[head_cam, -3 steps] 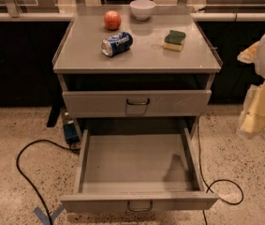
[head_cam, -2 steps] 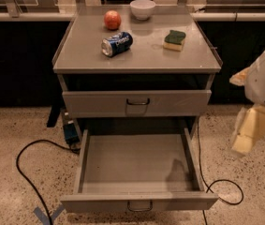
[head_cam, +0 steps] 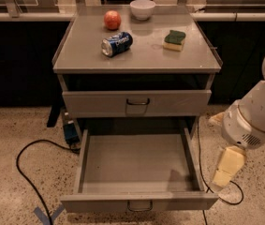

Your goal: Close middle drawer

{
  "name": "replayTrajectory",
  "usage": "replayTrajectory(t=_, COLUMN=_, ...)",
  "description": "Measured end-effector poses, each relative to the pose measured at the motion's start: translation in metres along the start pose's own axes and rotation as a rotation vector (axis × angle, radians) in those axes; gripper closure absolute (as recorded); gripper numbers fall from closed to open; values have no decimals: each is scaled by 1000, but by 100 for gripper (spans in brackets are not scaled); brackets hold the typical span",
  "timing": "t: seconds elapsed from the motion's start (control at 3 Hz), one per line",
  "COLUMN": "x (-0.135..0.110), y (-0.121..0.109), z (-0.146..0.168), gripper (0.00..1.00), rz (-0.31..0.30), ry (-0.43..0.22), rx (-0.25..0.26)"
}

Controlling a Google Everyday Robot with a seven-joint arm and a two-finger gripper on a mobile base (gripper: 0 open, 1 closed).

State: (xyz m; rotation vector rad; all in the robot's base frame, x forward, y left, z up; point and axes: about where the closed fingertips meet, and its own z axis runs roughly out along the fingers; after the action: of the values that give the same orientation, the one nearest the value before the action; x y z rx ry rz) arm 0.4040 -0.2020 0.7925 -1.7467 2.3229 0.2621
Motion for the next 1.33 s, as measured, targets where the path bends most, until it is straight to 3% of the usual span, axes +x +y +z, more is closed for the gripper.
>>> replayTrajectory(t=0.33, x=0, y=0, z=0, gripper=0, rz=0, ry=0, rx=0)
replayTrajectory(t=0.67, x=14, y=10, z=33, gripper=0, rz=12, ry=-1, rx=-17)
replayTrajectory(t=1.0, x=35, y=33, z=106, gripper=0, rz=27, ry=-30, rx=-86)
replayTrajectory(t=1.33, x=54, y=53, z=173, gripper=0, rz=65, ry=-120, rx=-192)
